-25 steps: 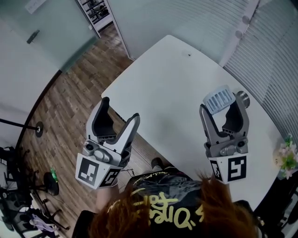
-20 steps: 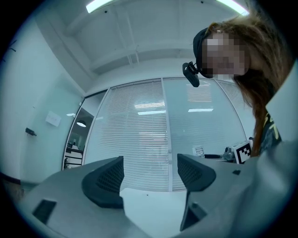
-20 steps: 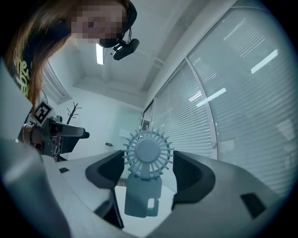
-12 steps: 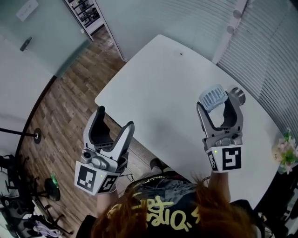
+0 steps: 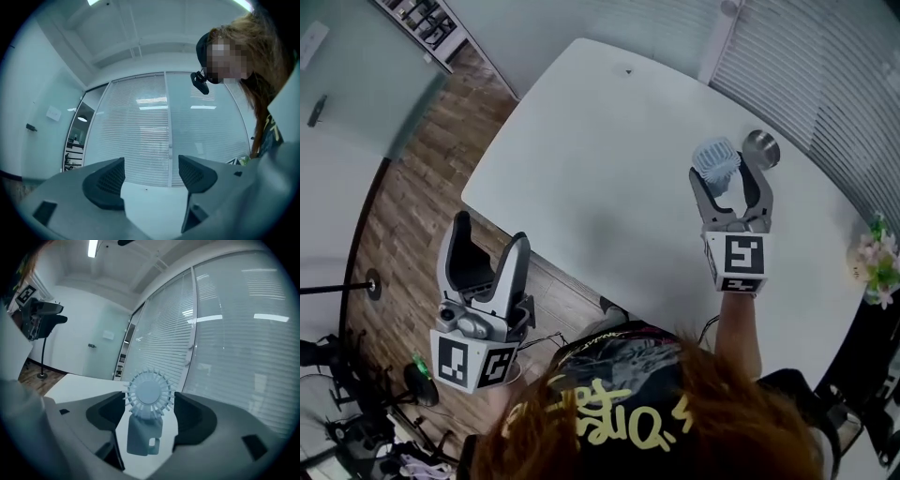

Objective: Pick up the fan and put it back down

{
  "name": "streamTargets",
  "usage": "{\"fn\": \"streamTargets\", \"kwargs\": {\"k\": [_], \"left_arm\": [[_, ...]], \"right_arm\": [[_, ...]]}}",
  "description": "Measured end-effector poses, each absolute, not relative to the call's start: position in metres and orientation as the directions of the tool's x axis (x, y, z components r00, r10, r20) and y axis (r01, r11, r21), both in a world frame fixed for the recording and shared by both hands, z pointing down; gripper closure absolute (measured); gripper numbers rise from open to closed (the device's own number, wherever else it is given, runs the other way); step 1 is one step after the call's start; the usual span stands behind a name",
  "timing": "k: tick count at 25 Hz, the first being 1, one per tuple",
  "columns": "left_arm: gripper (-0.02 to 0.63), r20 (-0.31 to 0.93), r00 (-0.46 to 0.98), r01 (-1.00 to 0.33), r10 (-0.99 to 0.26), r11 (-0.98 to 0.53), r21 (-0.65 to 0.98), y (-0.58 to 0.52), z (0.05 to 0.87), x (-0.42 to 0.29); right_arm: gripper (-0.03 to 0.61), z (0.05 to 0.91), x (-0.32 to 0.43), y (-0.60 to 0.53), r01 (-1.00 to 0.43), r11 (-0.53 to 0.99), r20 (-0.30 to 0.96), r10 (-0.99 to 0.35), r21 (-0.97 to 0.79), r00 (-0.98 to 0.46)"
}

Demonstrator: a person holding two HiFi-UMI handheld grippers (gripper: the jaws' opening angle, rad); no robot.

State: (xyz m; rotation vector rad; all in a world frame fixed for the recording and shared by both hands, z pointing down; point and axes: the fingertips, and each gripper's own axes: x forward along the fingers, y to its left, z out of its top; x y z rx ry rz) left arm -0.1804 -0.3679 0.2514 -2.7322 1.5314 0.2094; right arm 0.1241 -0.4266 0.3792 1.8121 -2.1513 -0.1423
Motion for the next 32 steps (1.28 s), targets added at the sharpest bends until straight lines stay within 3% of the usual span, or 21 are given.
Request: {"fn": "streamTargets", "kwargs": {"k": [14,32], "left_arm": [[0.259,-0.1,0.522,-0.847,-0.847,-0.529,0.058,-0.371,0.255,-0.173],[0.258,-0.083,0.58,-0.813,-0.81,-0.583,0.01,-0.367,0.252,-0.139]], "right_arm": [[0.247,0.47,0.157,-0.416,-0.939,0.232,0.497,-0.864,0.254,-0.079],[0.247,0.535,0.167,-0.397,-0.943,0.242,0.579,-0.812,0.226,-0.07]]}}
